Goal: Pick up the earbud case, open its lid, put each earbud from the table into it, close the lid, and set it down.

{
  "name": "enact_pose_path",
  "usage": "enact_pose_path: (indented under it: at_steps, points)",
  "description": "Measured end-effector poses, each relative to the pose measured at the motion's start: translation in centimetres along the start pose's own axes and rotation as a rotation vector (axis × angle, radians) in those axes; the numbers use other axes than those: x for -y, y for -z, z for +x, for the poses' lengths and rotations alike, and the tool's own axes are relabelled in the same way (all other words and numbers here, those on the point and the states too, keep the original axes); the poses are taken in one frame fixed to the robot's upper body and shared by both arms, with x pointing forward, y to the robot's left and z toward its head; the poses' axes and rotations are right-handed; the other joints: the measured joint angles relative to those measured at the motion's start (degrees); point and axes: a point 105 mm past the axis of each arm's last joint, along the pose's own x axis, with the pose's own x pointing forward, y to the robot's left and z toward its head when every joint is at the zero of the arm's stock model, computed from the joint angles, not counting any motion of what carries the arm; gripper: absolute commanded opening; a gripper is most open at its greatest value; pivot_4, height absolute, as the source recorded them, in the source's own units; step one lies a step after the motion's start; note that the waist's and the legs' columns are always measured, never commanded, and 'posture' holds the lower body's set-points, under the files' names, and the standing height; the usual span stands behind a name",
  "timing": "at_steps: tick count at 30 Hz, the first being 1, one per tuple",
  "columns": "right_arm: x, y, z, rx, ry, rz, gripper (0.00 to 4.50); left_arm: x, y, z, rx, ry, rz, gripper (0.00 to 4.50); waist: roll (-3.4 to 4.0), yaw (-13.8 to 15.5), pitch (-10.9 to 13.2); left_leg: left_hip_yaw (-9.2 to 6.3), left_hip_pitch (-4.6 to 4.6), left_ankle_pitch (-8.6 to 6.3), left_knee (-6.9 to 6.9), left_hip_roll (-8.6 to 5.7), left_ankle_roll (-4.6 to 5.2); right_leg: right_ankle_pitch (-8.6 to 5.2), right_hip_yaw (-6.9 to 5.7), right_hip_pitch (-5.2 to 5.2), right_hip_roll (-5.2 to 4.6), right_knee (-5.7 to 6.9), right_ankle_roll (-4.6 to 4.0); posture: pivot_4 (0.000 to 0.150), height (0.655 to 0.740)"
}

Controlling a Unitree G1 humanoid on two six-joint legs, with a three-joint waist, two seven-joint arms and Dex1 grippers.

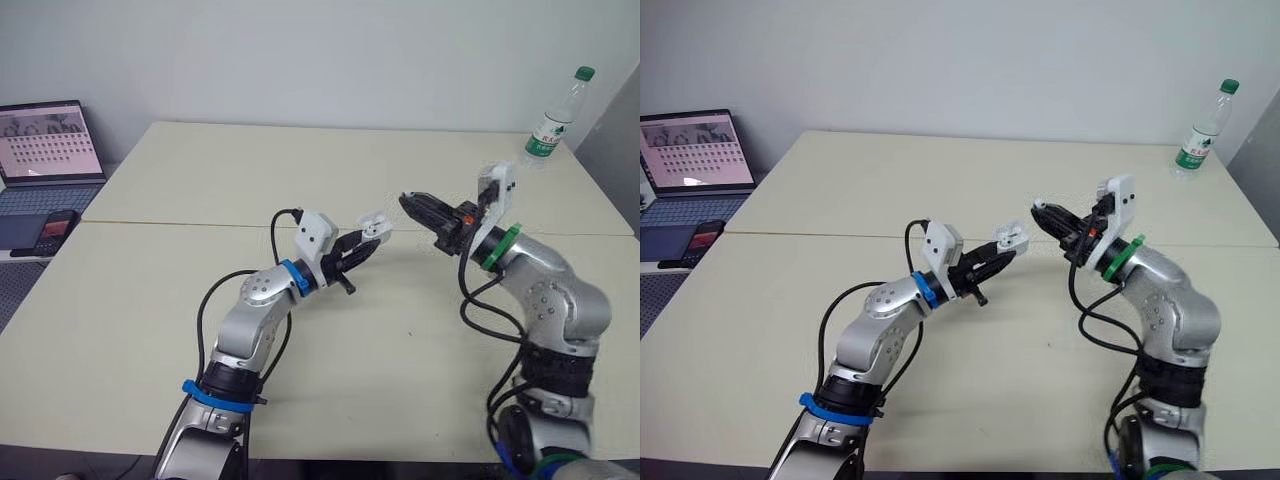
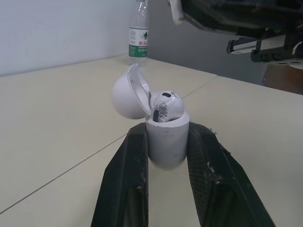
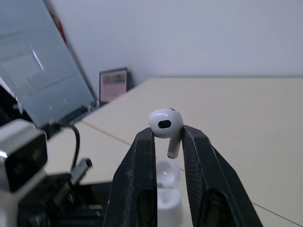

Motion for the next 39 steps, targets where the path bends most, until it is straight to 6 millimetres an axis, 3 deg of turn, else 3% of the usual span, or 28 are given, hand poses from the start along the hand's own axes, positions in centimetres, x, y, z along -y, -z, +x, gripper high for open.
enact_pose_path:
  at_steps: [7, 17, 25, 37, 39]
  points:
    - [-1.2, 2.7, 0.2, -0.012, 0.026, 0.041, 0.39, 0.0, -0.2, 0.1, 0.013, -0.004, -0.045, 0.76, 0.0, -0.01, 0.0, 0.01, 0.0, 0.0, 0.0, -0.01, 0.0, 0.0, 0.01, 0.0, 0.01, -0.02, 0.01, 0.15, 0.7362]
    - [-1.1, 2.5, 0.2, -0.007, 0.028, -0.089, 0.39, 0.3, -1.0, 0.1, 0.037, 0.01, -0.062, 0.76, 0.0, -0.02, 0.0, -0.01, 0.0, 0.0, 0.0, 0.0, 0.0, 0.0, 0.0, 0.0, 0.05, -0.03, 0.01, 0.15, 0.7362]
    - [-0.7, 3.5, 0.2, -0.076, 0.026, -0.192, 0.39, 0.4, -0.9, 0.1, 0.035, 0.013, -0.063, 0.76, 0.0, -0.02, 0.0, -0.03, 0.0, 0.0, -0.01, 0.02, 0.0, -0.01, 0.0, 0.0, 0.08, -0.05, 0.01, 0.15, 0.7362]
    - [-0.5, 3.9, 0.2, -0.094, 0.037, -0.23, 0.39, 0.5, -0.6, 0.1, 0.019, 0.019, -0.059, 0.76, -0.01, -0.01, 0.0, -0.01, -0.01, 0.0, -0.01, 0.02, 0.0, -0.01, 0.01, 0.0, 0.08, -0.05, 0.02, 0.15, 0.7362]
    - [-0.4, 4.0, 0.1, -0.103, 0.042, -0.23, 1.11, 0.7, -0.3, 0.1, 0.009, 0.027, -0.056, 0.76, -0.01, 0.0, 0.0, 0.0, -0.01, 0.0, -0.01, 0.01, 0.0, -0.01, 0.02, 0.0, 0.08, -0.05, 0.02, 0.15, 0.7362]
